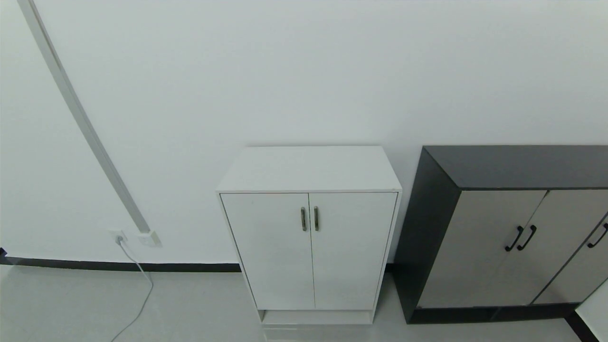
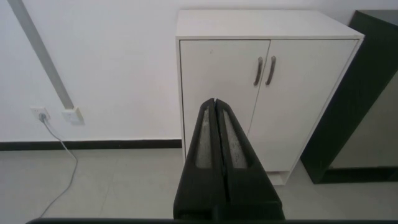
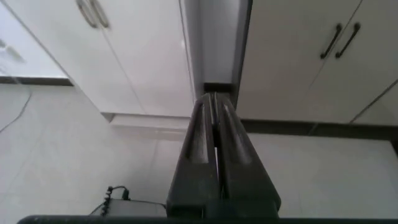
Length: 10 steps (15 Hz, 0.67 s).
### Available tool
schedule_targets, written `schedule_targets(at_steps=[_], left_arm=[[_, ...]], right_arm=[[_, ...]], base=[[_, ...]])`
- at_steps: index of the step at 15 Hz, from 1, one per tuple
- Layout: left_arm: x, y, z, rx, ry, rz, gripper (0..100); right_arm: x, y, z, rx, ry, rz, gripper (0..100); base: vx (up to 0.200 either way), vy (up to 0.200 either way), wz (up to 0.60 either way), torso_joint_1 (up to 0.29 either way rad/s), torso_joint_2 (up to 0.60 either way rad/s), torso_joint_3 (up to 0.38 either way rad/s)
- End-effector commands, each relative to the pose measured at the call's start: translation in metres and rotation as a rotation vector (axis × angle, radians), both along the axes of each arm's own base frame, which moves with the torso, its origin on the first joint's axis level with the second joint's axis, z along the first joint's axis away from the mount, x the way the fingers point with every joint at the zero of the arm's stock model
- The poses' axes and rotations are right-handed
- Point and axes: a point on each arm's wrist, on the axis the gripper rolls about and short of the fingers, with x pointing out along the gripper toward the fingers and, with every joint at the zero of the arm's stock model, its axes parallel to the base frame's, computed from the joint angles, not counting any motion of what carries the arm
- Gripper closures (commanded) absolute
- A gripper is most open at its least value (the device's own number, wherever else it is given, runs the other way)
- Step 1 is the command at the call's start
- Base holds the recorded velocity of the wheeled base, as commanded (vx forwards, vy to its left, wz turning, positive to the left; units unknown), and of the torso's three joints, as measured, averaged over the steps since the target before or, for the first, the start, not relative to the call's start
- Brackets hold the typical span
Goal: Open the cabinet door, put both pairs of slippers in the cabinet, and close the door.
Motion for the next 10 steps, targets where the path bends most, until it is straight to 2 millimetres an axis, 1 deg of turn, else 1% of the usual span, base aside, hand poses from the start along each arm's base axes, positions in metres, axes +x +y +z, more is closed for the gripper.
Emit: schedule_targets(at_steps=[1, 4, 6, 7, 9, 10], left_arm=[[0.0, 0.0, 0.0, -0.001, 0.0, 0.001, 100], [0.0, 0.0, 0.0, -0.001, 0.0, 0.001, 100], [0.0, 0.0, 0.0, -0.001, 0.0, 0.001, 100], [0.0, 0.0, 0.0, -0.001, 0.0, 0.001, 100], [0.0, 0.0, 0.0, -0.001, 0.0, 0.001, 100], [0.0, 0.0, 0.0, -0.001, 0.0, 0.001, 100]], right_arm=[[-0.0064, -0.0008, -0.0011, -0.015, -0.074, -0.021, 100], [-0.0068, -0.0009, -0.0012, -0.018, -0.079, -0.016, 100], [-0.0053, -0.0003, -0.0014, 0.005, -0.059, 0.123, 100], [-0.0037, -0.0003, -0.0004, -0.003, -0.042, 0.128, 100], [-0.0034, -0.0012, -0.0005, -0.077, -0.052, 0.093, 100], [-0.001, -0.0018, 0.0015, -0.096, -0.026, 0.0, 100]], base=[[0.0, 0.0, 0.0, 0.0, 0.0, 0.0], [0.0, 0.0, 0.0, 0.0, 0.0, 0.0], [0.0, 0.0, 0.0, 0.0, 0.0, 0.0], [0.0, 0.0, 0.0, 0.0, 0.0, 0.0], [0.0, 0.0, 0.0, 0.0, 0.0, 0.0], [0.0, 0.0, 0.0, 0.0, 0.0, 0.0]])
